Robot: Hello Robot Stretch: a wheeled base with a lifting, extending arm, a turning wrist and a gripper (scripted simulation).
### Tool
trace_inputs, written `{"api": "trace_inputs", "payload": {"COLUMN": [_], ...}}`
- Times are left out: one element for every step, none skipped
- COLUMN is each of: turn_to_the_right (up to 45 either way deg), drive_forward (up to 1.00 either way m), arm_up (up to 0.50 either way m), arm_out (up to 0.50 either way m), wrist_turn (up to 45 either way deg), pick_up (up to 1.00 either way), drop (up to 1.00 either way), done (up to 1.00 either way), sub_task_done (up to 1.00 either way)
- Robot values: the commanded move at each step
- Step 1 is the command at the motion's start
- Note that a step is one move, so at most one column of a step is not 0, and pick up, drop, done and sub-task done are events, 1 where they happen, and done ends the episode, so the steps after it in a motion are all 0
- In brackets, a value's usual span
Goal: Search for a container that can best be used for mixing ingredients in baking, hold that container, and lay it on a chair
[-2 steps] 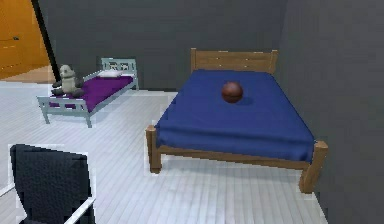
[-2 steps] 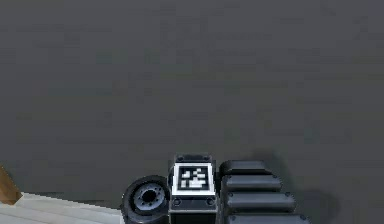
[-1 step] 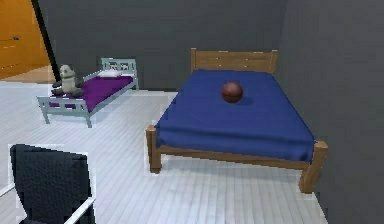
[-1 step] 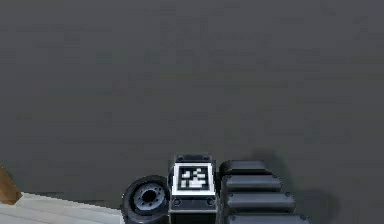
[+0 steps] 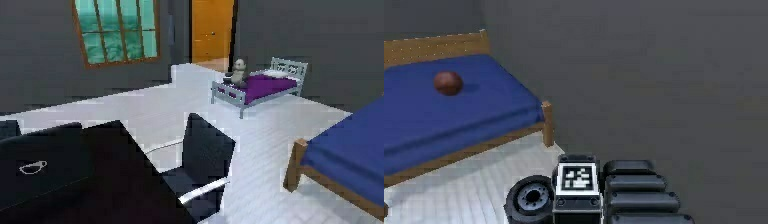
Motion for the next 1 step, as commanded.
{"api": "trace_inputs", "payload": {"turn_to_the_right": [-45.0], "drive_forward": [0.00], "arm_up": [0.00], "arm_out": [0.00], "wrist_turn": [0.0], "pick_up": [0.00], "drop": [0.00], "done": [0.00], "sub_task_done": [0.00]}}
